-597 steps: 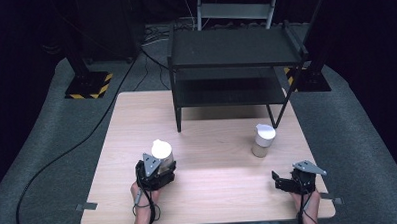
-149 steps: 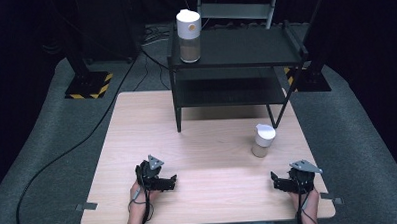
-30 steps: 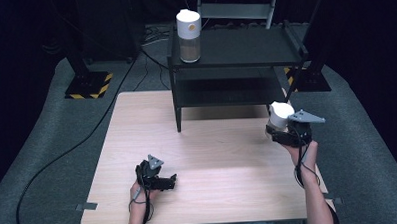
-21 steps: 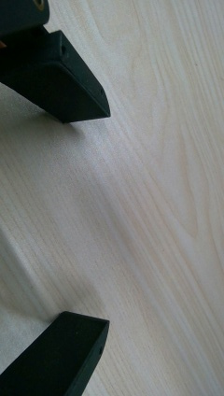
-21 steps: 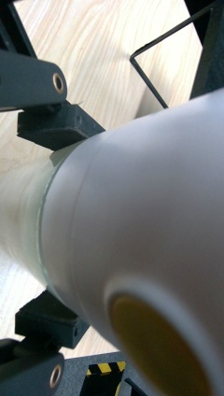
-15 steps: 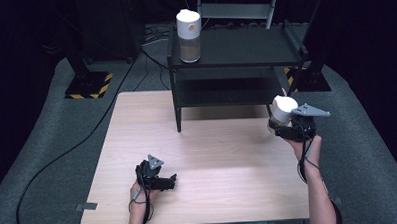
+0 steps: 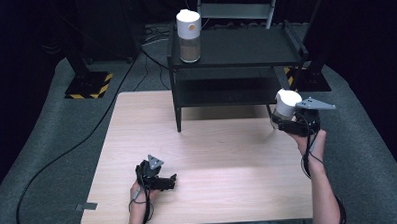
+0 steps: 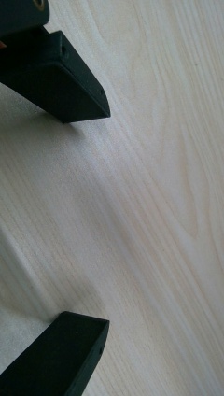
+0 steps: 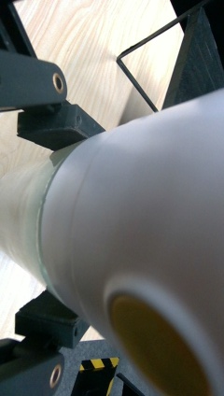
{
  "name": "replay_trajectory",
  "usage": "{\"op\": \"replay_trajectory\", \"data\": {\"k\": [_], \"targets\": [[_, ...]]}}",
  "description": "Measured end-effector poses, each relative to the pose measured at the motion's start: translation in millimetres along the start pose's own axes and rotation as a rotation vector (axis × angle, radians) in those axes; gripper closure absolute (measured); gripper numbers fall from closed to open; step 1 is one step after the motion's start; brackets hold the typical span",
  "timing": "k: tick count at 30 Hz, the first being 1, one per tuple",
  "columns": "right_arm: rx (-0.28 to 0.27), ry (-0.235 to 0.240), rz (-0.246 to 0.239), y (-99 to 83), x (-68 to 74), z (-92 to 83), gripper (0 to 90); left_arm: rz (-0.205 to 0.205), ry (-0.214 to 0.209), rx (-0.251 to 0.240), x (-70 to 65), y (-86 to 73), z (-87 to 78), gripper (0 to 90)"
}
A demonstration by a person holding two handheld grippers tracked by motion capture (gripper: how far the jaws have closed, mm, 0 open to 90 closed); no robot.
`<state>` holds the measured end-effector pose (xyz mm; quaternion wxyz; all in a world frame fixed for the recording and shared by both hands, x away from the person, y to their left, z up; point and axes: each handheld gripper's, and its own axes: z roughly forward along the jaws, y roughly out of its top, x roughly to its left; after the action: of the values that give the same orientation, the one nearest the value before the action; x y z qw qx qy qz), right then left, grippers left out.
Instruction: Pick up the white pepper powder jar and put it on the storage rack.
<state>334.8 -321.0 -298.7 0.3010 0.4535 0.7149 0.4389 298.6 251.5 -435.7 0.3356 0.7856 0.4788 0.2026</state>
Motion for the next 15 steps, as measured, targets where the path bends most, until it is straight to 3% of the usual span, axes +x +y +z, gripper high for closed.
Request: {"op": "replay_trajectory", "data": {"k": [15], "targets": [[-0.004, -0.003, -0.015, 20.4, -5.0, -3.4, 29.6, -0.003, 0.001, -0.001, -0.3, -0.2, 0.0, 1.7]]}}
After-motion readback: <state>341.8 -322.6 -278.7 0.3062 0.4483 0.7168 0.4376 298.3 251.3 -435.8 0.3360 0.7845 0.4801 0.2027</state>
